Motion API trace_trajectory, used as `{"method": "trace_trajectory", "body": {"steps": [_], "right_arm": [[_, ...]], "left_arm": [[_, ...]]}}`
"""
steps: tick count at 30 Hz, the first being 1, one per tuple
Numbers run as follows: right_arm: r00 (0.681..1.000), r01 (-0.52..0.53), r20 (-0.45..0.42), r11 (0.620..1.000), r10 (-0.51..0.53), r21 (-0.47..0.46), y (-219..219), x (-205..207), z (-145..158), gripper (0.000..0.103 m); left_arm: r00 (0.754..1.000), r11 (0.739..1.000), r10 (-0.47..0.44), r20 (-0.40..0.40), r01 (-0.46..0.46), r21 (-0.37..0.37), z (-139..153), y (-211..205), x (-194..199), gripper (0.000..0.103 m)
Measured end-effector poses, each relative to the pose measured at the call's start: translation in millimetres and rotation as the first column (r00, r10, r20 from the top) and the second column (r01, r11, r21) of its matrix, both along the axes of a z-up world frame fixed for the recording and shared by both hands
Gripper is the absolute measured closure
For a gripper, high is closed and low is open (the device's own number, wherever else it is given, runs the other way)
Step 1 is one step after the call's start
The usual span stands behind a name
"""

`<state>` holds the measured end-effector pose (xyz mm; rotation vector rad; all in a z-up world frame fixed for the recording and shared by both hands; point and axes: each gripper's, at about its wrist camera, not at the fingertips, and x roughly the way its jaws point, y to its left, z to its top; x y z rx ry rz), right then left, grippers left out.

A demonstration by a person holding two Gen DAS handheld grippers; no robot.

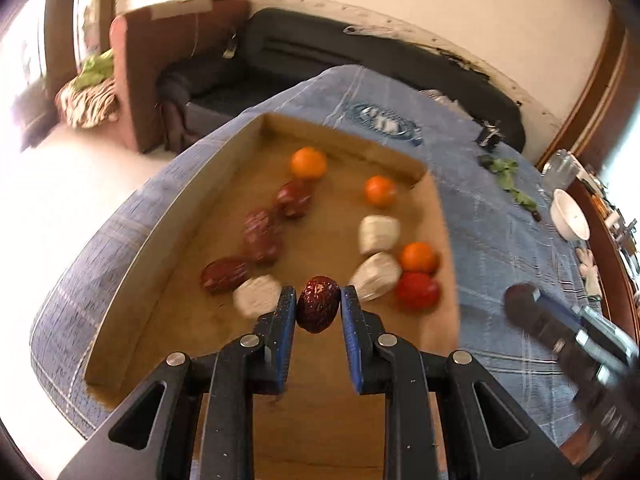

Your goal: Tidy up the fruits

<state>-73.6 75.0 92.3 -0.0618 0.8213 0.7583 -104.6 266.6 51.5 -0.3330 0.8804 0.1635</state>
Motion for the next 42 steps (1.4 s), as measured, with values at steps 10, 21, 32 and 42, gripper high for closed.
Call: {"method": "trace_trajectory", "body": {"steps": [10,21,32,42], "right_arm": [[0.998,-0.068,-0.007,0.989,0.068,-0.129,56.4,-7.7,-49.0,0.076],[0.993,0.108,0.041,0.994,-0.109,0.029,1.6,-24.9,-14.1,0.051],[0.924,0.364,0.114,0.931,-0.366,0.033,-57.6,-34.2,-3.9,0.025],[0.930,0.348,0.126,0.937,-0.345,-0.005,-57.4,-44.4,-9.0,0.020]], "left_arm": [[0.999,0.997,0.045,-0.005,-0.045,-0.057,-8.3,17.9,-16.4,0.071],[0.984,0.982,0.123,0.128,-0.140,0.128,36.4,-0.1,-37.1,0.027],[0.961,0.926,0.086,0.264,-0.175,0.334,77.7,-65.1,-53.2,0.008],[0.975,0.948,0.046,0.217,-0.111,0.297,72.0,-78.2,-47.7,0.008]]}}
